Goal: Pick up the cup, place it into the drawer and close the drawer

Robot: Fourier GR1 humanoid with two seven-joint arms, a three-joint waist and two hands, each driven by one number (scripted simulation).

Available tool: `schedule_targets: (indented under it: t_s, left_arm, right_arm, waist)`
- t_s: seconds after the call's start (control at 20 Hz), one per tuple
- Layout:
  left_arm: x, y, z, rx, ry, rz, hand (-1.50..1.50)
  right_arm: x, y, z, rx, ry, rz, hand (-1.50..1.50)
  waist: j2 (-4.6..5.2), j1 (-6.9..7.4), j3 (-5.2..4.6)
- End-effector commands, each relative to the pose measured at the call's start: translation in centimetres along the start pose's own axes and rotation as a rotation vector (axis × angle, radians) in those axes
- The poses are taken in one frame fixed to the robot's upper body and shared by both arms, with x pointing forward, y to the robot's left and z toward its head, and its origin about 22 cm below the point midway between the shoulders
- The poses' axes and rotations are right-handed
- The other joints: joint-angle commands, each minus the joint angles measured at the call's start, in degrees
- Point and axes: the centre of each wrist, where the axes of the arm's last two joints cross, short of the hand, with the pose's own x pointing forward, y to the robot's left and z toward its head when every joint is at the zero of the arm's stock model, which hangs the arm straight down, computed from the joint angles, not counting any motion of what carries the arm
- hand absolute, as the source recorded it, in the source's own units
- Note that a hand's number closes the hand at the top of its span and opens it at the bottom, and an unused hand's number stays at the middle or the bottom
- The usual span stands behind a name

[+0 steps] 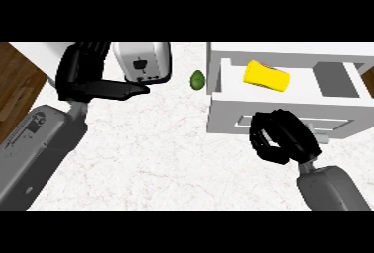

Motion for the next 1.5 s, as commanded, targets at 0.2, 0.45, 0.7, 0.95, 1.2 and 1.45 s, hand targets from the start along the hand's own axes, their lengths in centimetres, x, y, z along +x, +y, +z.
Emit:
schedule_targets:
  t_s: [0.2, 0.45, 0.7, 0.95, 1.2, 1.45]
  left_arm:
    - [-0.8, 4.1, 3.4, 0.012, -0.005, -0.012, -1.5]
    - [-1.1, 6.3, 4.8, 0.022, 0.004, -0.006, -1.5]
    - [-0.7, 6.8, 5.8, -0.011, 0.018, 0.013, -1.5]
    - [0.0, 6.3, 4.9, -0.04, 0.002, 0.05, -1.5]
    - [-0.5, 6.8, 5.0, -0.051, -0.002, 0.037, -1.5]
    - [-1.1, 7.1, 5.3, -0.071, -0.007, 0.066, -1.5]
  right_arm:
    - [-3.0, 3.2, -6.5, 0.043, 0.034, 0.075, 1.5]
    - [-5.0, 2.6, -9.0, 0.049, 0.046, 0.043, 1.5]
    - [-6.8, 1.9, -9.9, 0.066, 0.09, 0.01, 1.5]
    - [-8.3, -2.1, -10.7, 0.042, 0.147, -0.023, 1.5]
    - [-10.2, -4.5, -9.8, 0.051, 0.158, -0.053, 1.5]
    - [-9.8, -5.8, -10.5, -0.005, 0.144, -0.109, 1.5]
  waist:
    - [0.44, -0.32, 0.05]
    - [0.65, -0.14, 0.05]
    - [1.12, 1.36, 0.12]
    - [1.98, 2.76, 0.2]
    - [2.31, 2.6, 0.19]
    - [2.92, 3.52, 0.17]
